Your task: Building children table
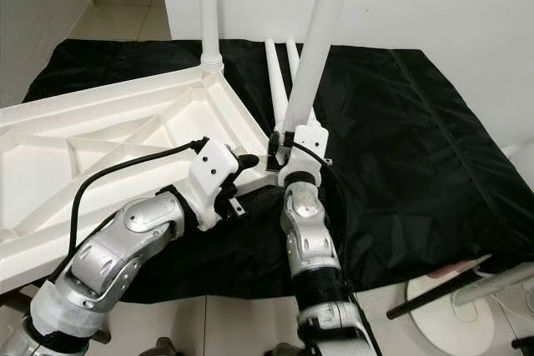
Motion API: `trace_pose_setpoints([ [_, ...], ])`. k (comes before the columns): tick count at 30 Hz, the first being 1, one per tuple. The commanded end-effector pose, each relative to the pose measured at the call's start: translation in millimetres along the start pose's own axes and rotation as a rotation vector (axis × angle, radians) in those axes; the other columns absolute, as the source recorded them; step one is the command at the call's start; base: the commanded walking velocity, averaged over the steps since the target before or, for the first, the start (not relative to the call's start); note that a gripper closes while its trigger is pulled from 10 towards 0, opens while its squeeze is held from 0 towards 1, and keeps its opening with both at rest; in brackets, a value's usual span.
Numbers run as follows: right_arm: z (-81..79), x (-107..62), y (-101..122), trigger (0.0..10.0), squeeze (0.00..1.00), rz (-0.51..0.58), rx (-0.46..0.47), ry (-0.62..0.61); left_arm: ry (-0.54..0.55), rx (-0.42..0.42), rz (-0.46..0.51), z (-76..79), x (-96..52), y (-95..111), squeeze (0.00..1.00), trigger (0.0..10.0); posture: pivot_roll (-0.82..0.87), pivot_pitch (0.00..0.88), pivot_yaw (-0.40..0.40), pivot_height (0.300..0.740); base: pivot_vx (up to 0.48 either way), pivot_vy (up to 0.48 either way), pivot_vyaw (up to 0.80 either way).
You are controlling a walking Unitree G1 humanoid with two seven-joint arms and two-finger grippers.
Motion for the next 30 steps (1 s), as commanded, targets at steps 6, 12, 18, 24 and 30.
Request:
trace_pose_setpoints([
  [6,8.3,-22.6,6,10.0,0.00,0.030,-0.004,0.063,0.091,0.042,-0.020,-19.8,8.4,-3,0.00,10.0,-0.05,0.000,-0.030,0.740,0.000,0.000,0.00],
  [12,15.0,-36.5,7,10.0,0.00,0.041,-0.033,0.130,0.246,0.092,-0.106,-50.6,15.8,-16,0.00,10.0,-0.07,0.000,-0.016,0.740,0.000,0.000,0.00],
  [18,39.1,-54.7,0,10.0,0.00,0.014,-0.077,0.135,0.396,0.125,-0.258,-85.9,11.2,-39,0.00,10.0,-0.09,0.000,0.005,0.740,0.000,0.000,0.00],
  [24,46.1,-59.2,2,10.0,0.00,0.015,-0.082,0.130,0.403,0.138,-0.346,-90.9,5.0,-55,0.00,10.0,-0.10,0.000,0.021,0.740,0.000,0.000,0.00],
  [30,57.8,-63.2,5,10.0,0.00,0.014,-0.096,0.104,0.408,0.204,-0.489,-95.8,-8.0,-82,0.00,10.0,-0.11,0.005,0.036,0.740,0.000,0.000,0.00],
])
Point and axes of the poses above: a point about 5 cm out from each wrist's last joint towards the gripper, its own x axis pointing out of the wrist towards the gripper, its own y axis along the axis of the wrist's last joint, z = x × y, the point moved 5 cm from there along x, pointing out of the wrist towards the gripper, and after that the axes turned 6 degrees about x, right-handed, at the moved point
